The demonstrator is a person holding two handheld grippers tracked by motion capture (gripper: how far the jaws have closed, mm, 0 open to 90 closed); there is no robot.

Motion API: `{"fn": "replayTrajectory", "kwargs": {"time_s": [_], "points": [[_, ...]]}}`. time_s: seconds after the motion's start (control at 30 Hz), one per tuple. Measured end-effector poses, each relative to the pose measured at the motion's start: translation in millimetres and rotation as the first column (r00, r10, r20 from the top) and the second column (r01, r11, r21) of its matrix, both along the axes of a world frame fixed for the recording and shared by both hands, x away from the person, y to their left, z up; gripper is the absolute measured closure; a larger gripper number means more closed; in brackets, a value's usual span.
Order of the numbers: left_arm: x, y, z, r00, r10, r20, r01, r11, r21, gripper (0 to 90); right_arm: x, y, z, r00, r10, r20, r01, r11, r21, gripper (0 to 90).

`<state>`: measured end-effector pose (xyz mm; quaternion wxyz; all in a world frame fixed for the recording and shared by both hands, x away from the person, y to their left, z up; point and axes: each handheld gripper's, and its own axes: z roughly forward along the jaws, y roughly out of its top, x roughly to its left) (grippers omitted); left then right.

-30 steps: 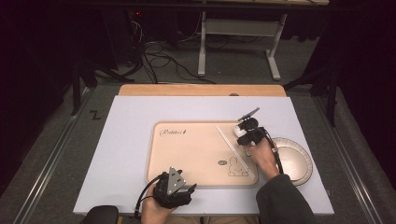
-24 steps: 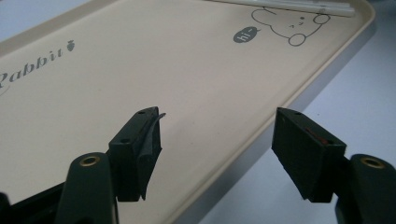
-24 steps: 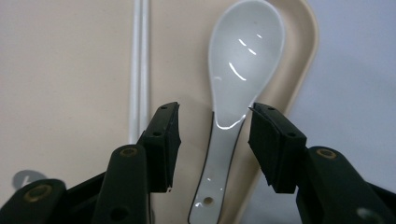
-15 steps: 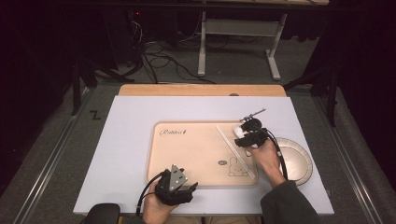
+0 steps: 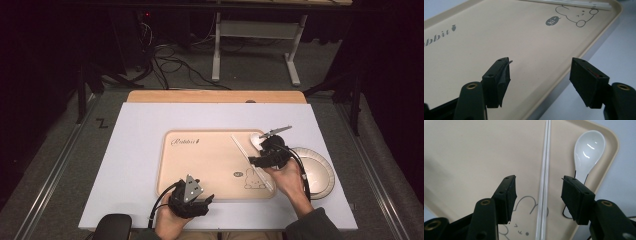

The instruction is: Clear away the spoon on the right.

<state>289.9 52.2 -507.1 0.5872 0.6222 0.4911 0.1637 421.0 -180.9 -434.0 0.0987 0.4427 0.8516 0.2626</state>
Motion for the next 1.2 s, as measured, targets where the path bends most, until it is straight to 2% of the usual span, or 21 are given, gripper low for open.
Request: {"fn": "replayTrajectory", "kwargs": {"time_s": [0.1, 0.23, 0.3, 0.43, 0.5, 0.63, 0.73, 0.77, 0.83, 1.0, 1.13, 1.2], "points": [[0.6, -0.2, -0.3, 0.9999, -0.006, -0.01, 0.006, 1.0, 0.004, 33.9, -7.4, 0.1, -2.2, 0.9998, 0.019, -0.001, -0.019, 1.0, -0.013, 49.1], [2.8, -0.8, 0.4, 0.9996, 0.0, -0.03, 0.0, 1.0, -0.001, 35.2, -18.6, -1.2, -0.6, 0.9991, 0.032, 0.03, -0.032, 0.999, 0.0, 48.1], [3.5, -0.4, 0.4, 0.9996, 0.012, -0.028, -0.011, 0.9999, 0.005, 34.3, -25.6, -4.0, 2.5, 0.9982, 0.031, 0.052, -0.032, 0.999, 0.02, 47.3], [5.1, -0.1, 1.1, 0.9994, 0.028, -0.021, -0.028, 0.9996, 0.0, 32.8, -37.9, -9.4, 5.9, 0.9971, 0.038, 0.066, -0.041, 0.998, 0.047, 47.7], [6.4, 0.4, 1.1, 0.9991, 0.03, -0.029, -0.03, 0.9995, 0.008, 32.3, -44.9, -12.6, 6.3, 0.995, 0.035, 0.093, -0.041, 0.998, 0.058, 48.6], [6.4, -2.3, 1.2, 0.9988, 0.017, -0.047, -0.016, 0.9998, 0.006, 33.6, -54.2, -18.8, 0.0, 0.9964, 0.046, 0.071, -0.051, 0.996, 0.07, 49.3], [6.8, -6.1, -1.7, 0.9989, -0.012, -0.046, 0.013, 0.9991, 0.04, 33.5, -59.1, -21.8, -6.4, 0.9962, 0.055, 0.067, -0.059, 0.996, 0.065, 50.6], [7.6, -7.9, -2.6, 0.9988, -0.014, -0.046, 0.016, 0.9992, 0.038, 33.4, -60.5, -21.9, -8.4, 0.9962, 0.059, 0.064, -0.063, 0.996, 0.057, 50.8], [9.0, -9.9, -3.1, 0.9987, -0.016, -0.049, 0.018, 0.9991, 0.038, 32.9, -63.8, -22.3, -10.1, 0.9954, 0.066, 0.07, -0.069, 0.997, 0.041, 51.3], [9.4, -10.4, -2.5, 0.9986, -0.022, -0.048, 0.024, 0.9989, 0.041, 32.1, -72.7, -26.4, -10.8, 0.9932, 0.07, 0.093, -0.075, 0.996, 0.046, 51.8], [10.6, -9.3, -2.5, 0.9978, -0.031, -0.058, 0.033, 0.9986, 0.041, 32.1, -74.6, -30.5, -11.4, 0.9942, 0.059, 0.09, -0.064, 0.996, 0.054, 51.9], [10.3, -9.1, -2.5, 0.9978, -0.042, -0.052, 0.044, 0.9984, 0.036, 33.3, -74.3, -31.7, -12.8, 0.9946, 0.064, 0.081, -0.068, 0.996, 0.053, 54.7]]}}
